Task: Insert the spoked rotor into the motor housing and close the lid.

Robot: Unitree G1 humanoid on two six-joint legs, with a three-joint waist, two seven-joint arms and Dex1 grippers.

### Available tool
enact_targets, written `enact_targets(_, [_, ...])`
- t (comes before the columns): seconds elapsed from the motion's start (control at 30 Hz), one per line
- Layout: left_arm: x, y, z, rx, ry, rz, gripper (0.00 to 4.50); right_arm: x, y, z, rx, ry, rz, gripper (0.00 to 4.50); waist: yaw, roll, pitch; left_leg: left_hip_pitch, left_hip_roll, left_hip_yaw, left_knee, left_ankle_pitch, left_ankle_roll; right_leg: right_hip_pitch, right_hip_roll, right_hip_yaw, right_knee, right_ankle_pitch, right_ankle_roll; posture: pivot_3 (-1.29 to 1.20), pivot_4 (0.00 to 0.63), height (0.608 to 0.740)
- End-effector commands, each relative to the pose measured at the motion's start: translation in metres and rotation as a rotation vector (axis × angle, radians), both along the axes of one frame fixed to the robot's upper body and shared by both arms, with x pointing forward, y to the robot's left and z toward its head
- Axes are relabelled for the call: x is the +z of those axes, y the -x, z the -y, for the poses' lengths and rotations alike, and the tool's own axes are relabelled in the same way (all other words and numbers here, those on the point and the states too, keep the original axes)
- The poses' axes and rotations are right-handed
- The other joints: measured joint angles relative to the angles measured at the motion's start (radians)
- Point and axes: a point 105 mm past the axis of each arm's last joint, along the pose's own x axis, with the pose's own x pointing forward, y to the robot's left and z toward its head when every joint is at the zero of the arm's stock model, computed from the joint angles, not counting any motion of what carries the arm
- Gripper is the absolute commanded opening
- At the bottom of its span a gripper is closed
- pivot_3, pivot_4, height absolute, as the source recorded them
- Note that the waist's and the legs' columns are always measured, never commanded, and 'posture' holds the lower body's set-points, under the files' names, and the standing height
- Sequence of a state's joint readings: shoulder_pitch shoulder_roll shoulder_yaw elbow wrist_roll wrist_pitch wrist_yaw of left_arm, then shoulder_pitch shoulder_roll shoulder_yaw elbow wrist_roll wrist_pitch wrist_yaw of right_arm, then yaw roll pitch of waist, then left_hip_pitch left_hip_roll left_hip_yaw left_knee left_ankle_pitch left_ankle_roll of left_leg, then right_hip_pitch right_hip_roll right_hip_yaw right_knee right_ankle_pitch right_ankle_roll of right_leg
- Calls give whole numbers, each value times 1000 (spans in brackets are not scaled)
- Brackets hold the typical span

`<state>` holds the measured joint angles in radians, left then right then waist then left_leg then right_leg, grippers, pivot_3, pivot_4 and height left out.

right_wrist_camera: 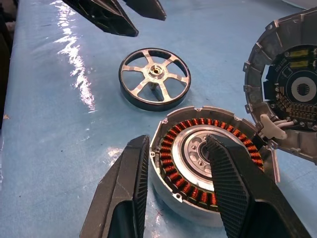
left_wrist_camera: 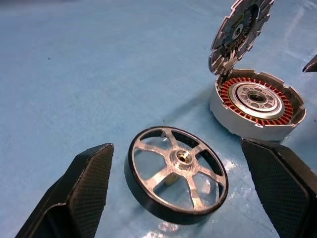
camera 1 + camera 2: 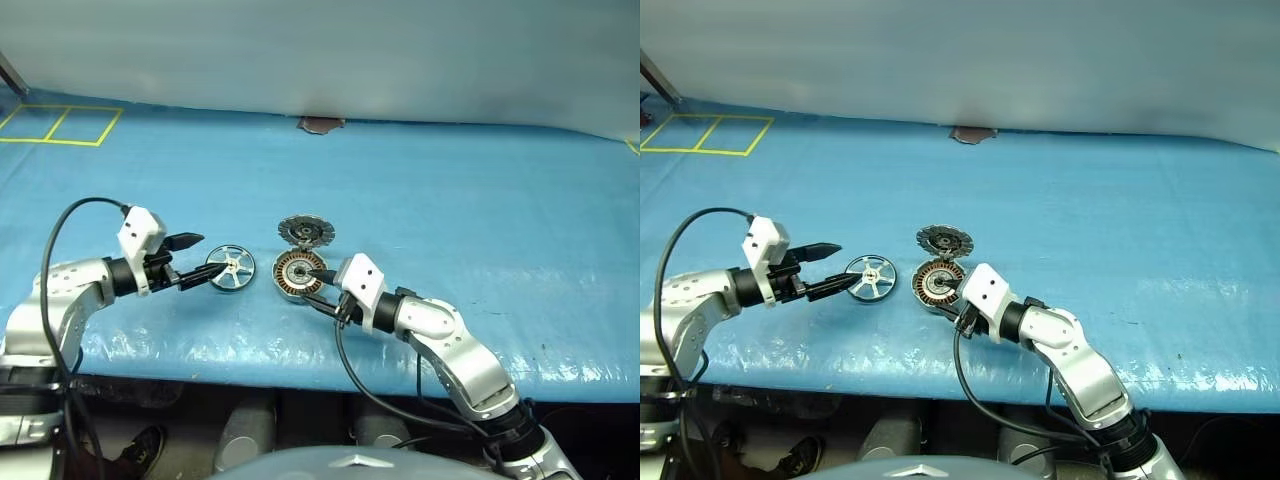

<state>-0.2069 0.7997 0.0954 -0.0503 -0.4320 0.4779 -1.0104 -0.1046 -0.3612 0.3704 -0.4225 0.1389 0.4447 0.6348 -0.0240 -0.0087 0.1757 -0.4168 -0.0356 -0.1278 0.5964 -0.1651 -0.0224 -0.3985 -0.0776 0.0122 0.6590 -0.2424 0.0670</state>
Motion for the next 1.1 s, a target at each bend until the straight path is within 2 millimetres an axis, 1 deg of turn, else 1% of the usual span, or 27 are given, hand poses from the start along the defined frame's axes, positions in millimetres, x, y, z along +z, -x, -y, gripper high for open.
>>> enact_targets(0.03, [19, -5, 16, -136, -76, 66, 4500, 9, 2, -7, 25, -21, 46, 1928, 0, 0, 0, 0, -1, 0, 0, 0, 0, 0, 0, 0, 0, 0, 0, 0, 150, 740])
enact_targets(0.13, [20, -10, 15, -228, -210, 61, 3882, 10, 1, -7, 10, -23, 57, 1961, -5, 0, 0, 0, -1, 0, -1, 0, 0, -1, 1, 0, 0, 0, 0, 0, 150, 740])
enact_targets(0.23, [20, -10, 14, -308, -279, 56, 2921, 11, 2, -6, 10, -21, 67, 1961, -14, 0, 0, 0, -1, 1, -2, 0, 0, -1, 1, 0, 0, 0, 0, 0, 150, 740])
enact_targets(0.37, [23, -14, 13, -370, -339, 53, 2921, 13, 5, -6, 16, -22, 82, 1961, -12, -1, 1, 0, -1, 0, -2, 0, 0, -1, 1, 0, 0, 0, 1, 0, 150, 740])
enact_targets(0.43, [15, -15, 9, -397, -388, 38, 2921, 11, 3, -6, 11, -20, 86, 1961, -12, -1, 1, 0, -1, 0, -2, 0, 0, -1, 1, 0, 0, 0, 1, 0, 150, 740])
enact_targets(0.5, [11, -16, 7, -398, -395, 22, 2921, 10, 2, -6, 9, -19, 88, 1961, -13, -1, 1, 0, -1, 1, -2, 0, 0, -1, 1, 0, 0, 0, 1, 0, 150, 740])
enact_targets(0.6, [-5, -17, -1, -391, -436, -11, 2921, 9, -1, -6, -11, -16, 98, 1961, -14, -1, 1, 0, -1, 1, -2, 0, 0, -1, 2, 0, 1, 0, 1, 0, 150, 740])
enact_targets(0.73, [-16, -16, -4, -410, -475, -16, 2921, 9, -2, -8, -14, -20, 105, 1961, -13, -1, 1, 0, 0, 0, -1, 0, 0, -1, 2, 0, 1, 2, 4, 0, 150, 740])
enact_targets(0.93, [-9, -26, -2, -405, -492, 27, 2921, 11, -4, -11, -16, -33, 118, 1961, -12, -1, 1, 0, -1, 0, 0, 0, 0, 0, 2, 0, 1, 3, 5, 0, 150, 740])
enact_targets(1.1, [-12, -32, -6, -384, -531, 28, 2921, 12, -5, -13, -25, -43, 129, 1961, -14, -1, 1, 0, -1, 0, 0, 0, 0, 0, 2, 0, 2, 3, 6, 0, 150, 740])
